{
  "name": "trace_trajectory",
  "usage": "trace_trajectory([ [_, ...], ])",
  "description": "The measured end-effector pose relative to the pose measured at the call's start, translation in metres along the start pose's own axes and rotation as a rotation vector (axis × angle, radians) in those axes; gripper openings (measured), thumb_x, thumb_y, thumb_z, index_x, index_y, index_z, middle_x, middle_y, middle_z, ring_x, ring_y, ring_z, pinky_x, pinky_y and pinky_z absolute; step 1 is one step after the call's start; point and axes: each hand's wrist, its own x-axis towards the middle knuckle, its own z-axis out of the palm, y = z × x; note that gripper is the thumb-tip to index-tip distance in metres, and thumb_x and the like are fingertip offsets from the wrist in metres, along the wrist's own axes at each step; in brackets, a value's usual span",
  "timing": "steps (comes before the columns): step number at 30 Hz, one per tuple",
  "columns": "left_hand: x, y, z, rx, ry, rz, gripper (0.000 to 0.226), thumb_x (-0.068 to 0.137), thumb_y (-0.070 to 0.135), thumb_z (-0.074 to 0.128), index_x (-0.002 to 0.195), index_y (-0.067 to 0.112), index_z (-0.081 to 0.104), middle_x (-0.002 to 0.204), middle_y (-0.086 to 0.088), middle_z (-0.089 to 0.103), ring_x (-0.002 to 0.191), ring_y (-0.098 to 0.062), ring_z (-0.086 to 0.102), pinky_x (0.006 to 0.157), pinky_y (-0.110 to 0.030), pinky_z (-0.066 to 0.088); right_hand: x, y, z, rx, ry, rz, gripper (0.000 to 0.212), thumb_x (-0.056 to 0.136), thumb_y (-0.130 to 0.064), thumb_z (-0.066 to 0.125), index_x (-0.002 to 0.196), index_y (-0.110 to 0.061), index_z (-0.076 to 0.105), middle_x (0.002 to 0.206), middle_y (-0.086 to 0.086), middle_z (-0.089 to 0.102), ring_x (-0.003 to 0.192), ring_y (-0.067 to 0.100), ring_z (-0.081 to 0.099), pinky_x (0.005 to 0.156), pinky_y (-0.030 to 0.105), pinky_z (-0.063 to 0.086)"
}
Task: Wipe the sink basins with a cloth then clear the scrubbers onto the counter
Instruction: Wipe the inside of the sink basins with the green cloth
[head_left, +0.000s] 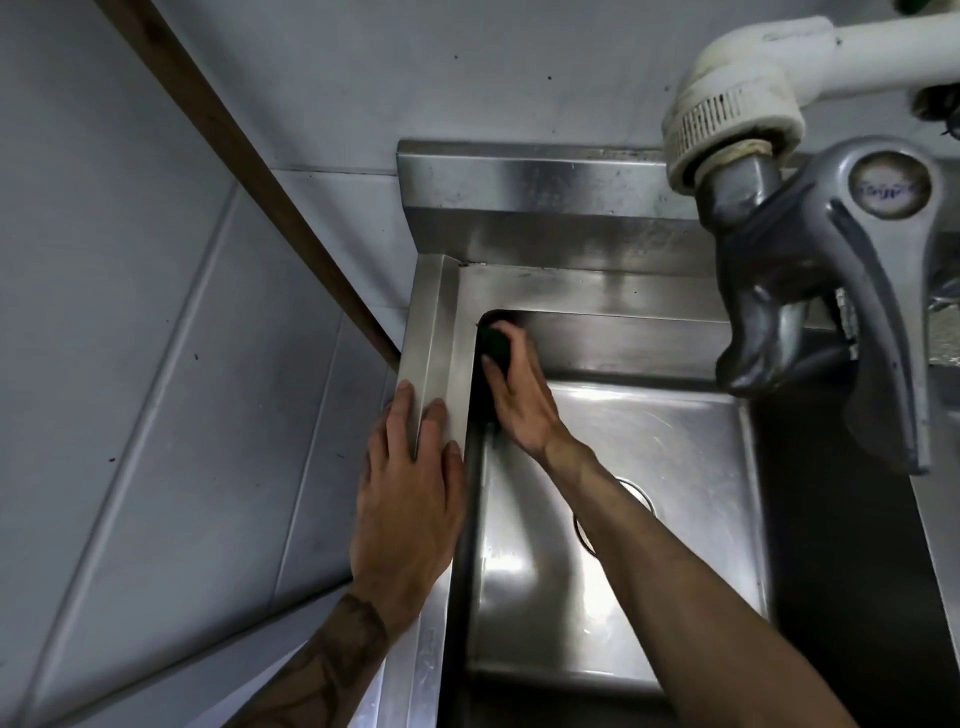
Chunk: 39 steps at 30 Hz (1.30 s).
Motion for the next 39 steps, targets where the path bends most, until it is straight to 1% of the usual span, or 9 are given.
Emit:
trace_trajectory([
  [4, 0.000, 0.001, -0.002, 0.005, -0.024, 0.007, 0.050, 0.113, 0.042, 0.026, 0.153, 0.016, 0.042, 0.169, -0.019, 0.029, 0.149, -0.040, 0.042, 0.114, -0.058, 0.049, -0.048, 0.011, -0.001, -0.100, -0.175, -0.023, 0.056, 0.106, -0.030, 0.048, 0.155, -0.025, 0.021, 0.157, 0.004, 0.034, 0.141, 0.019, 0.041, 0.118, 0.039, 0.035],
  [8, -0.001, 0.004, -0.006, -0.010, -0.043, 0.000, 0.050, 0.112, 0.043, 0.025, 0.152, 0.016, 0.041, 0.170, -0.018, 0.027, 0.150, -0.039, 0.041, 0.117, -0.056, 0.046, -0.119, 0.006, 0.005, -0.116, -0.356, 0.075, 0.059, 0.107, -0.040, 0.045, 0.156, -0.036, 0.012, 0.153, -0.004, 0.035, 0.133, 0.019, 0.049, 0.112, 0.029, 0.039],
  [11, -0.002, 0.005, -0.009, -0.026, -0.052, 0.001, 0.050, 0.111, 0.042, 0.030, 0.152, 0.016, 0.041, 0.170, -0.018, 0.026, 0.151, -0.039, 0.038, 0.118, -0.054, 0.043, -0.162, 0.003, 0.008, -0.137, -0.462, 0.139, 0.059, 0.106, -0.045, 0.042, 0.155, -0.042, 0.008, 0.152, -0.005, 0.037, 0.129, 0.022, 0.053, 0.109, 0.032, 0.043],
  [20, -0.017, -0.002, -0.014, 0.058, -0.038, 0.086, 0.050, 0.111, 0.040, 0.030, 0.152, 0.014, 0.042, 0.168, -0.020, 0.029, 0.156, -0.040, 0.028, 0.125, -0.061, 0.030, -0.255, 0.000, -0.005, -0.188, -0.757, 0.262, 0.052, 0.107, -0.053, 0.034, 0.156, -0.043, 0.023, 0.164, -0.018, 0.028, 0.150, 0.002, 0.025, 0.125, 0.027, 0.018],
  [24, -0.092, -0.008, -0.021, 0.136, -0.067, 0.161, 0.057, 0.109, 0.042, 0.028, 0.157, 0.014, 0.041, 0.170, -0.022, 0.029, 0.159, -0.042, 0.026, 0.129, -0.060, 0.025, -0.261, -0.010, -0.016, -0.043, -0.933, 0.392, 0.055, 0.108, -0.050, 0.032, 0.160, -0.040, 0.019, 0.163, -0.023, 0.020, 0.150, -0.004, 0.018, 0.120, 0.016, 0.011],
  [26, -0.140, -0.013, -0.021, 0.175, -0.110, 0.196, 0.058, 0.112, 0.042, 0.026, 0.159, 0.013, 0.040, 0.170, -0.022, 0.030, 0.159, -0.042, 0.028, 0.127, -0.061, 0.029, -0.263, -0.016, -0.020, -0.120, -1.006, 0.386, 0.055, 0.108, -0.053, 0.031, 0.160, -0.041, 0.020, 0.164, -0.021, 0.020, 0.150, -0.002, 0.015, 0.117, 0.017, 0.009],
  [32, -0.179, -0.021, -0.016, 0.255, -0.170, 0.230, 0.061, 0.114, 0.045, 0.016, 0.161, 0.013, 0.040, 0.170, -0.021, 0.033, 0.159, -0.042, 0.027, 0.125, -0.061, 0.033, -0.277, -0.026, -0.032, -0.374, -1.011, 0.354, 0.041, 0.108, -0.050, 0.032, 0.148, -0.048, 0.039, 0.150, -0.016, 0.037, 0.140, 0.007, 0.032, 0.108, 0.021, 0.019],
  [36, -0.180, -0.022, -0.017, 0.216, -0.152, 0.228, 0.062, 0.115, 0.045, 0.014, 0.163, 0.014, 0.035, 0.170, -0.018, 0.034, 0.160, -0.039, 0.026, 0.126, -0.059, 0.030, -0.286, -0.013, -0.069, -0.422, -0.989, 0.387, 0.037, 0.105, -0.057, 0.033, 0.142, -0.058, 0.040, 0.138, -0.026, 0.043, 0.132, 0.002, 0.039, 0.114, 0.027, 0.023],
  [39, -0.181, -0.023, -0.015, 0.205, -0.122, 0.221, 0.061, 0.115, 0.044, 0.015, 0.163, 0.012, 0.035, 0.170, -0.018, 0.034, 0.161, -0.037, 0.025, 0.127, -0.058, 0.029, -0.291, -0.002, -0.088, -0.374, -0.975, 0.427, 0.041, 0.105, -0.058, 0.035, 0.145, -0.055, 0.041, 0.138, -0.023, 0.045, 0.138, 0.006, 0.040, 0.122, 0.035, 0.023],
])
